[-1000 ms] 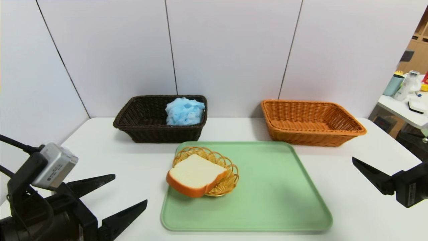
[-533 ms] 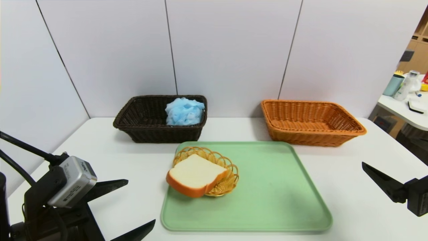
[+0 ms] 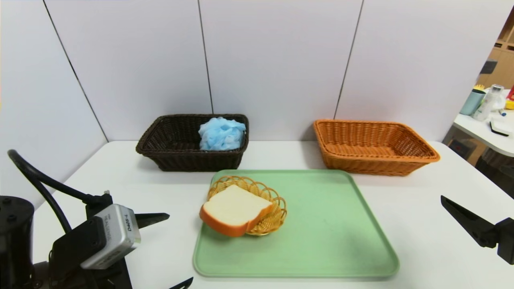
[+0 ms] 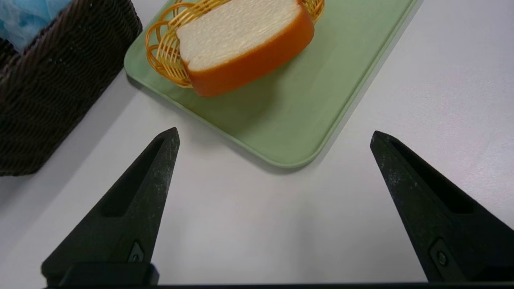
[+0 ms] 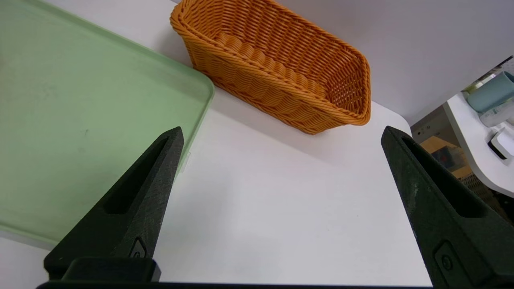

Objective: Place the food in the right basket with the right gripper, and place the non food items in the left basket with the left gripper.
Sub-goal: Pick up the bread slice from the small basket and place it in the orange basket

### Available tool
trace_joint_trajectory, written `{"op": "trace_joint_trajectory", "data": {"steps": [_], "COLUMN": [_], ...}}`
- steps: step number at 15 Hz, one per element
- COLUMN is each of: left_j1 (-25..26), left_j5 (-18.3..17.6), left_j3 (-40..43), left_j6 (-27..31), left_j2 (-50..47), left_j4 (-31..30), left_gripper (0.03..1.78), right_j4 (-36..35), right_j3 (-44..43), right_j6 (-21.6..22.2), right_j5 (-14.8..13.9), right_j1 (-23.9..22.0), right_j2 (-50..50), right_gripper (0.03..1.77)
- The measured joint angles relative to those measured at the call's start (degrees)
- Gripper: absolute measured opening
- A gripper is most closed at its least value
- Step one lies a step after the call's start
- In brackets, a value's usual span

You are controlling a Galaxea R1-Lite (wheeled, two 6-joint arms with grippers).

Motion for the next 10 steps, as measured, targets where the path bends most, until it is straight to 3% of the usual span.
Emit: {"op": "trace_joint_trajectory", "data": {"steps": [10], "left_j1": [-2.0], "left_j5": [0.5], "left_j3": [-8.9], "left_j6": [5.2], "left_j2": [5.6], "left_j4": [3.8], "left_gripper": [1.69], "right_j4": [-0.1], "right_j3": [0.7], "right_j6": [1.0], "right_j5": [0.2], "right_j1": [0.6], "right_j2": [-1.7], "right_gripper": [1.69]}}
